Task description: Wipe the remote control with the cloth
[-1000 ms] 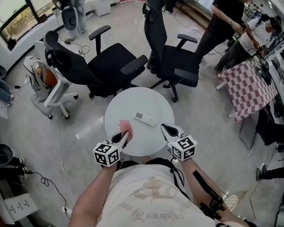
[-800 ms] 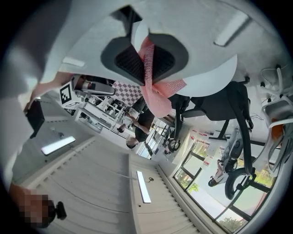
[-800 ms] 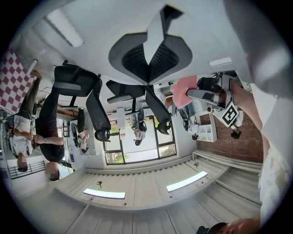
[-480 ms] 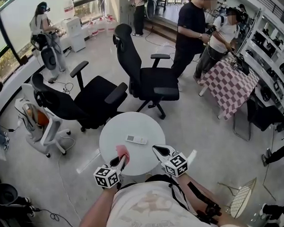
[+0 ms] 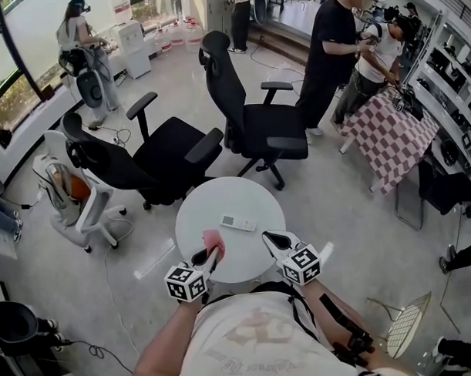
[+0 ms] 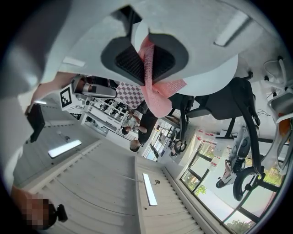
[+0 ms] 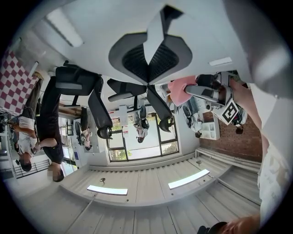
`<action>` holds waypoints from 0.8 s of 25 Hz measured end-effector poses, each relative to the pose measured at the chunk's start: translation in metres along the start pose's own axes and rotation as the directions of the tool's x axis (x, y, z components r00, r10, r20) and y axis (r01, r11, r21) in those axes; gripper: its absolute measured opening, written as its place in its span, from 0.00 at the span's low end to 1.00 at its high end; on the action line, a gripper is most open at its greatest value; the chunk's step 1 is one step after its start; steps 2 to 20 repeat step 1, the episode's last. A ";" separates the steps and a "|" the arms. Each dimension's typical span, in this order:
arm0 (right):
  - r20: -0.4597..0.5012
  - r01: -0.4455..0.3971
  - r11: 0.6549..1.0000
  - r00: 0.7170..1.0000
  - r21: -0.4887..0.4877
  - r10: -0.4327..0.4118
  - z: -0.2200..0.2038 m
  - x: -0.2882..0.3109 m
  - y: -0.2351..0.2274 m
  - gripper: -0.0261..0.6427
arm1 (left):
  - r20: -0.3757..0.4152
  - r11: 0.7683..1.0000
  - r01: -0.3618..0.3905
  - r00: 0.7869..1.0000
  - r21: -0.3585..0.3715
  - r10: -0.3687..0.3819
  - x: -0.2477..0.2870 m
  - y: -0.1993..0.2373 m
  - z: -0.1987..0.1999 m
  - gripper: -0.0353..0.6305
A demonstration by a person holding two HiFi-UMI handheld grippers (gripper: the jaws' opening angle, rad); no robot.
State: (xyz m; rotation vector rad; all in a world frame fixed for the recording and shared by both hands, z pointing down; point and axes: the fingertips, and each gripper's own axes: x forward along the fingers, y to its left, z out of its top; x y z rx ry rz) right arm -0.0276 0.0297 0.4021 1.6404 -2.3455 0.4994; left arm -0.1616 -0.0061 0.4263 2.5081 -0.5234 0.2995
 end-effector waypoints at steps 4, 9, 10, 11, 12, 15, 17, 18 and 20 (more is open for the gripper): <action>0.001 0.000 1.000 1.000 -0.002 0.000 0.001 0.002 0.000 0.05 | 0.002 1.000 0.000 1.000 0.002 0.000 0.000 0.001 0.001 0.09; 0.001 0.000 1.000 1.000 -0.002 0.000 0.001 0.002 0.000 0.05 | 0.002 1.000 0.000 1.000 0.002 0.000 0.000 0.001 0.001 0.09; 0.001 0.000 1.000 1.000 -0.002 0.000 0.001 0.002 0.000 0.05 | 0.002 1.000 0.000 1.000 0.002 0.000 0.000 0.001 0.001 0.09; 0.001 0.000 1.000 1.000 -0.002 0.000 0.001 0.002 0.000 0.05 | 0.002 1.000 0.000 1.000 0.002 0.000 0.000 0.001 0.001 0.09; 0.001 0.000 1.000 1.000 -0.002 0.000 0.001 0.002 0.000 0.05 | 0.002 1.000 0.000 1.000 0.002 0.000 0.000 0.001 0.001 0.09; 0.001 0.000 1.000 1.000 -0.002 0.000 0.001 0.002 0.000 0.05 | 0.002 1.000 0.000 1.000 0.002 0.000 0.000 0.001 0.001 0.09; 0.001 0.000 1.000 1.000 -0.002 0.000 0.001 0.002 0.000 0.05 | 0.002 1.000 0.000 1.000 0.002 0.000 0.000 0.001 0.001 0.09; 0.001 0.000 1.000 1.000 -0.002 0.000 0.001 0.002 0.000 0.05 | 0.002 1.000 0.000 1.000 0.002 0.000 0.000 0.001 0.001 0.09; 0.001 0.000 1.000 1.000 -0.002 0.000 0.001 0.002 0.000 0.05 | 0.002 1.000 0.000 1.000 0.002 0.000 0.000 0.001 0.001 0.09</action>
